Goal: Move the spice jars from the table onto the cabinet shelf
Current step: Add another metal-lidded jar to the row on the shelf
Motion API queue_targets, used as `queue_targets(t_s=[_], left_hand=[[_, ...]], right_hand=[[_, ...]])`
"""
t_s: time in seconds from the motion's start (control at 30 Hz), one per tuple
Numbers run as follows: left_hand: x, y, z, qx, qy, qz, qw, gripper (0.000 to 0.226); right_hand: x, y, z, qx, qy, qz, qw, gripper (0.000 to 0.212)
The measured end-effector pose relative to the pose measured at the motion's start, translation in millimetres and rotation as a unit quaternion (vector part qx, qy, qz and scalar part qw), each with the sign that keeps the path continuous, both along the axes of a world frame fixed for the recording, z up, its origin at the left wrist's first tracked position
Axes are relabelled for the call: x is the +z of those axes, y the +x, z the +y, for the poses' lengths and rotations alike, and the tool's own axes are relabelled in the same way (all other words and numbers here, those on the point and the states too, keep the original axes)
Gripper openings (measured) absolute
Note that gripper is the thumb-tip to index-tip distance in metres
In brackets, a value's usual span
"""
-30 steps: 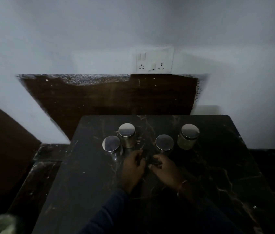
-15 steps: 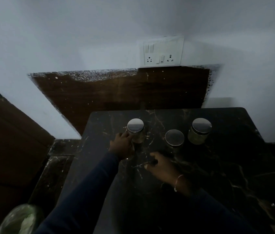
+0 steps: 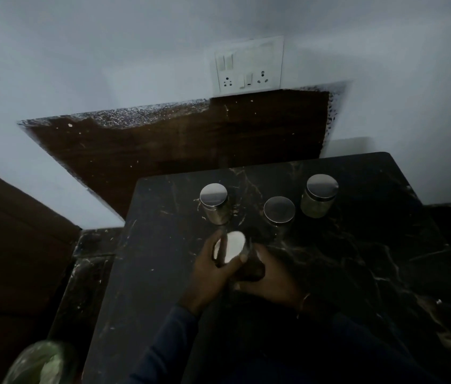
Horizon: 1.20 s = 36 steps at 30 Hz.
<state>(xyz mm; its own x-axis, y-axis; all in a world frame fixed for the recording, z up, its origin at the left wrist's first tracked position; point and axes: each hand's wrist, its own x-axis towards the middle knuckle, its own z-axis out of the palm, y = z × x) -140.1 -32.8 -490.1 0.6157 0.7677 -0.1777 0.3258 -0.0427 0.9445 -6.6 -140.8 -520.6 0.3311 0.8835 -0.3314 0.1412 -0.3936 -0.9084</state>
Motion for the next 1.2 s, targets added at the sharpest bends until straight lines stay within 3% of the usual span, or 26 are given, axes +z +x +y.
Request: queue_targets(t_s=[0.07, 0.17, 0.27, 0.43, 0.6, 0.77, 0.83, 0.93, 1.0, 1.07, 1.17, 1.2], left_hand=[[14.9, 1.8, -0.2, 0.003, -0.044, -0.064, 0.997, 0.057], [34.8, 3.5, -7.6, -0.011, -0.091, -0.135, 0.987, 0.046], [43.9, 2.1, -17.3, -0.03, -0.161, -0.19, 0.968, 0.052], [55.2, 0.8, -25.8, 0.01, -0.221, -0.232, 0.947, 0.054], [56.6, -1.7, -27.7, 0.057, -0.143, -0.187, 0.97, 0.049], [51.3, 3.4, -48.4, 0.105, -0.012, -0.118, 0.987, 0.058], [48.4, 6.7, -52.0, 0.099, 0.04, -0.093, 0.99, 0.057], [49.4, 8.7, -47.9, 0.068, 0.06, -0.088, 0.992, 0.033], [52.0, 9.3, -41.1, 0.073, -0.006, -0.118, 0.99, 0.018], [52.9, 9.7, -32.6, 0.082, -0.127, -0.134, 0.979, 0.021], [57.2, 7.6, -26.5, 0.021, -0.381, -0.174, 0.908, 0.045], [57.1, 6.5, -25.9, 0.013, -0.427, -0.194, 0.883, 0.049]], right_hand=[[10.6, 4.0, -2.2, -0.044, 0.044, 0.084, 0.995, 0.071], [31.8, 8.7, -2.2, -0.032, 0.089, 0.139, 0.986, 0.07], [51.4, 7.0, -0.3, -0.017, 0.145, 0.221, 0.964, 0.062], [75.8, -4.8, 3.4, -0.116, 0.138, 0.191, 0.965, 0.072], [81.1, -4.6, 2.7, -0.128, 0.099, 0.13, 0.978, 0.043], [83.2, -4.4, 7.4, -0.143, 0.076, 0.173, 0.972, 0.085], [83.8, -6.4, 8.4, -0.179, 0.083, 0.166, 0.966, 0.084], [85.1, -1.9, 7.1, -0.225, 0.081, 0.181, 0.954, 0.083], [86.4, 4.6, 4.1, -0.231, 0.082, 0.222, 0.944, 0.083], [89.3, 6.5, 2.2, -0.199, 0.092, 0.262, 0.94, 0.071], [89.2, 2.2, 3.5, -0.173, 0.084, 0.27, 0.943, 0.055], [89.0, 1.6, 4.2, -0.172, 0.078, 0.25, 0.95, 0.05]])
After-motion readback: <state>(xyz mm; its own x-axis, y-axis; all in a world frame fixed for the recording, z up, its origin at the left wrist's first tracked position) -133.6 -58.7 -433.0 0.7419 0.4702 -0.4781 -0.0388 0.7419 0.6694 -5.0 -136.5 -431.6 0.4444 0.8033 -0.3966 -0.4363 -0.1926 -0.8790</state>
